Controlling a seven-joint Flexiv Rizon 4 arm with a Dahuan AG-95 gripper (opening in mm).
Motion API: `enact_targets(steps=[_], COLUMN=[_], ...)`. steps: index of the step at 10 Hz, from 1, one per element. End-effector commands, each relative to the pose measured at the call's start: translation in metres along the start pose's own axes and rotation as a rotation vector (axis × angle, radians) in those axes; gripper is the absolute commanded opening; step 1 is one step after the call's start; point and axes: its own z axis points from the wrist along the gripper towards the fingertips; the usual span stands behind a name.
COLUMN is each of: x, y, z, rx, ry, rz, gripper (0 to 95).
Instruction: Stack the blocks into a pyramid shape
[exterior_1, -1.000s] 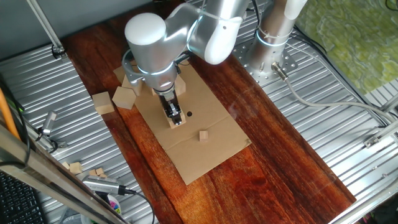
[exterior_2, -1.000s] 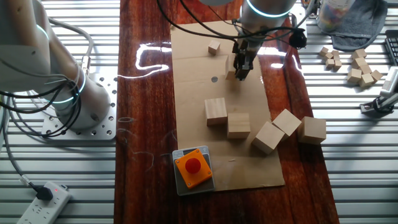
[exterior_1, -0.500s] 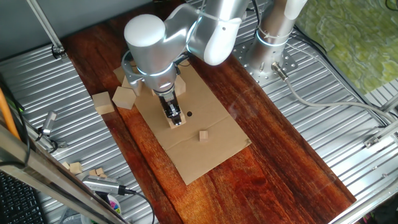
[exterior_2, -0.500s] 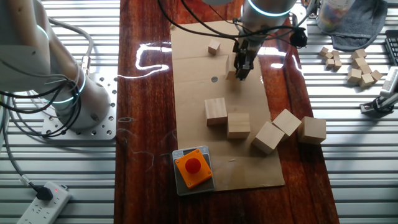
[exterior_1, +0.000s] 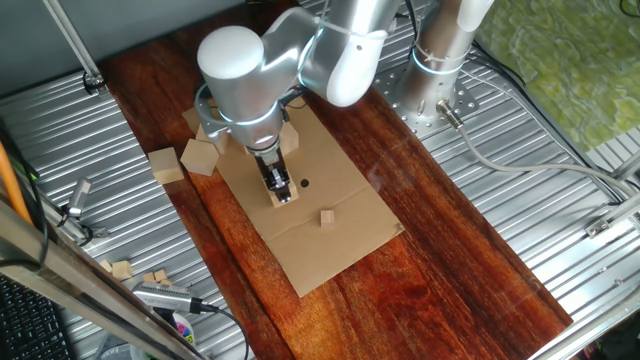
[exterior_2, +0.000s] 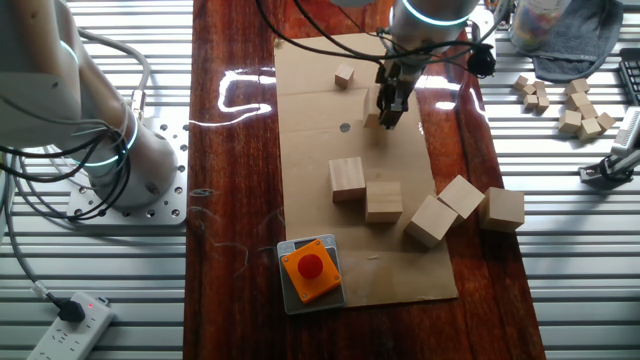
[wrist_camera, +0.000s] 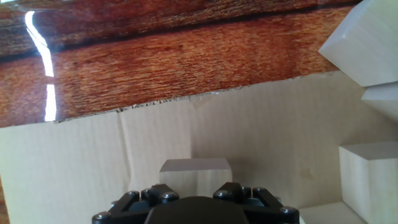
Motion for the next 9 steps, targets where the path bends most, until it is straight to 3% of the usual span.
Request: enact_targets(steps=[1, 3, 5, 9], x=[0.01, 0.021, 0.029, 0.03], y=[-0.003, -0.003, -0.012, -0.014], z=[-0.001, -0.002, -0.002, -0.002], rx=[-0.014, -0.02, -0.046, -0.047], ry=[-0.003, -0.002, -0.004, -0.005], rz=[0.01, 0.025, 0.029, 0.016], gripper=[0.0, 0.0, 0.0, 0.0])
